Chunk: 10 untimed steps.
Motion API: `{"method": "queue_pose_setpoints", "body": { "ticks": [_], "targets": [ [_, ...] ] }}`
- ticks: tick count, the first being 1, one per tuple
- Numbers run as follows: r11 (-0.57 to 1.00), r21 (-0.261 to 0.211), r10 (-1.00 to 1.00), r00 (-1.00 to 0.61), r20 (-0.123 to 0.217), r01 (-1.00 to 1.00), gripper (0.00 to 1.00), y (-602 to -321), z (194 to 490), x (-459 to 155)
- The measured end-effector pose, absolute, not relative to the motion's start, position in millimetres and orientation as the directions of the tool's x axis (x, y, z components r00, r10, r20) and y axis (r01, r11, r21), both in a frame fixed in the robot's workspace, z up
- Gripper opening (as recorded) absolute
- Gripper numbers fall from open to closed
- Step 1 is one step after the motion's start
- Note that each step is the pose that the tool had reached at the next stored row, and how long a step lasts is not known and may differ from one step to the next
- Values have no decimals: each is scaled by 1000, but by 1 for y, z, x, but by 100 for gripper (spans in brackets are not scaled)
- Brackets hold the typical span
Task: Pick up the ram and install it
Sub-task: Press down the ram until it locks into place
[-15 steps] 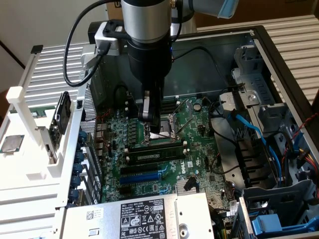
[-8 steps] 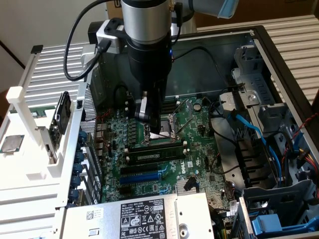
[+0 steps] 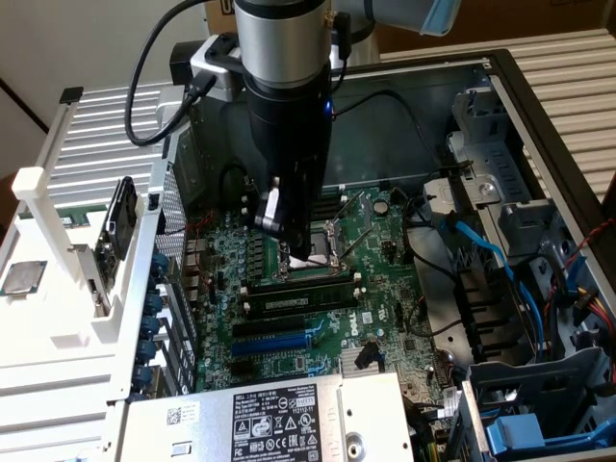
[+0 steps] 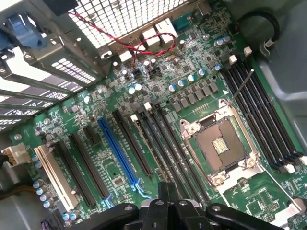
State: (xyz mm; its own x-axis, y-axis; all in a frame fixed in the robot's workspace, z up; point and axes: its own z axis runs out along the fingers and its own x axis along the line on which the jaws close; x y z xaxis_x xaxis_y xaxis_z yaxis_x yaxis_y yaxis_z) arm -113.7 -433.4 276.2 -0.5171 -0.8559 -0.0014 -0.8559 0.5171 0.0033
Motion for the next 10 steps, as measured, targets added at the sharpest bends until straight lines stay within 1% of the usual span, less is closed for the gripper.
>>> {"method": "queue_pose_setpoints", "body": {
  "ticks": [10],
  "targets": [
    [648, 3, -762, -648, -1, -762, 10, -433, 276, -114]
  ]
}}
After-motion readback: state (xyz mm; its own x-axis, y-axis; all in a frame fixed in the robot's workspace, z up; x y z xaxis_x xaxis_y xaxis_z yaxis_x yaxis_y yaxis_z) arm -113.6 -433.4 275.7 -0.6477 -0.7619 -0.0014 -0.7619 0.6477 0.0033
